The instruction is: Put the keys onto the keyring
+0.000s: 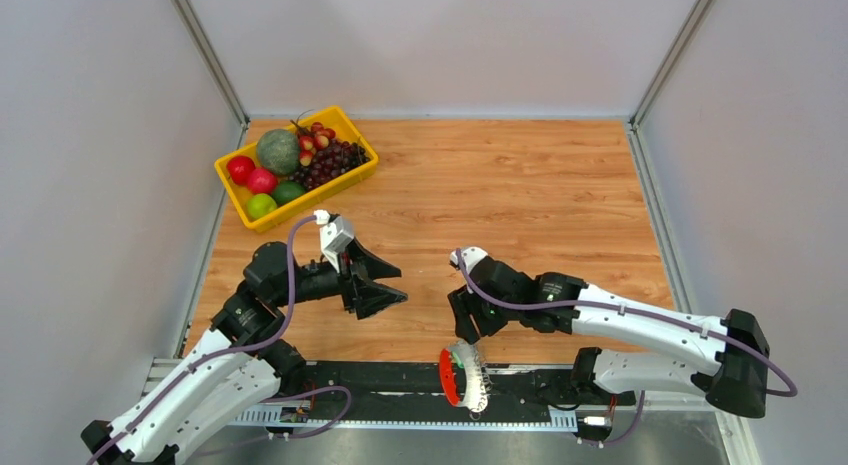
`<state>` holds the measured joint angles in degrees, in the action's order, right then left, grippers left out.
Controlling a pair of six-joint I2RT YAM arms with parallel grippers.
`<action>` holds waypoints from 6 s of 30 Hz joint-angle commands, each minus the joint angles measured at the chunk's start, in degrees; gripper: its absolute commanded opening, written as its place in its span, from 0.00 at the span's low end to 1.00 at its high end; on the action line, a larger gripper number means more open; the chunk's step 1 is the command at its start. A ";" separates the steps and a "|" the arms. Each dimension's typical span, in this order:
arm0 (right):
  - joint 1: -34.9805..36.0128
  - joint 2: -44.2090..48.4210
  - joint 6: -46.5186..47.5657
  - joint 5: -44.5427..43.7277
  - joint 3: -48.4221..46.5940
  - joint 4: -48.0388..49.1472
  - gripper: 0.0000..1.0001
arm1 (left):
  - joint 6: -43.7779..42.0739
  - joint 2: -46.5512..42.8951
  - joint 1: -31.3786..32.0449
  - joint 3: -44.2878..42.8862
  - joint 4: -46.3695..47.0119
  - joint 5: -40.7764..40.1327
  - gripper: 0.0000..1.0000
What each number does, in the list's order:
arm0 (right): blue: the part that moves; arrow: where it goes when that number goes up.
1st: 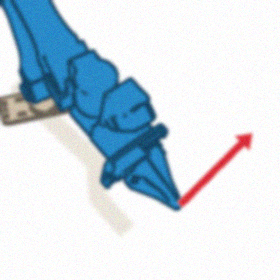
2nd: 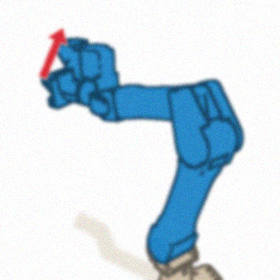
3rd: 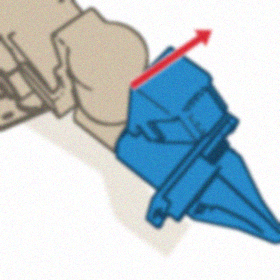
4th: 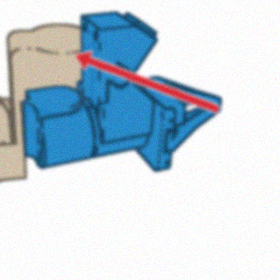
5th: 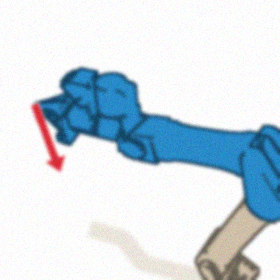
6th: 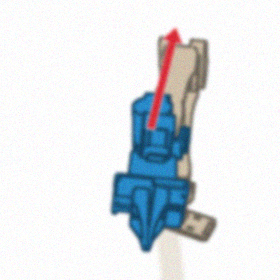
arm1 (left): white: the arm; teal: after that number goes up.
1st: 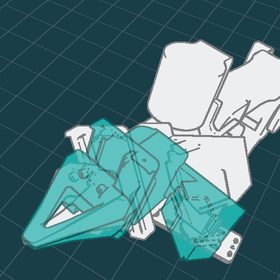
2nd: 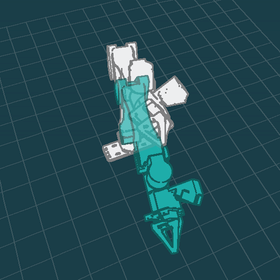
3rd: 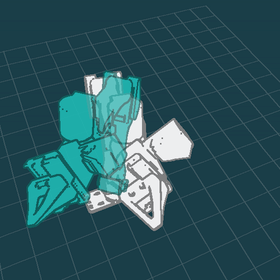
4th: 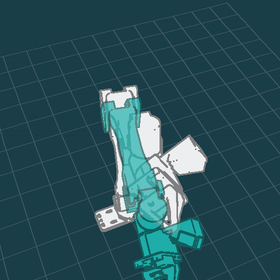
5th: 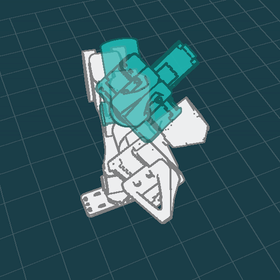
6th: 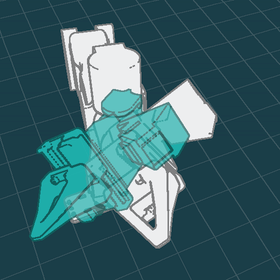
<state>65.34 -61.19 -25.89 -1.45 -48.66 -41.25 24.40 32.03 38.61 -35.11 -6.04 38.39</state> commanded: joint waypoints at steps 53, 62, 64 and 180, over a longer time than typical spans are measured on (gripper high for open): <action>-4.02 -8.97 -50.48 -7.83 14.30 8.60 0.38 | 9.26 -9.50 0.06 8.36 0.39 -19.24 1.00; -4.64 -10.44 -48.88 -8.43 12.73 8.76 0.11 | 9.34 -9.32 0.06 8.46 0.51 -19.31 1.00; -4.68 -11.06 -48.44 -8.34 12.39 8.80 0.05 | 9.35 -9.25 0.06 8.50 0.57 -19.49 1.00; -4.60 -7.81 15.27 36.33 -36.10 13.95 0.00 | 9.29 -1.30 0.06 -3.10 24.62 11.95 0.00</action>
<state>60.71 -68.55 -10.83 35.09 -82.26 -29.93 32.99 30.85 38.54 -38.15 13.85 48.80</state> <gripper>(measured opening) 0.005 0.007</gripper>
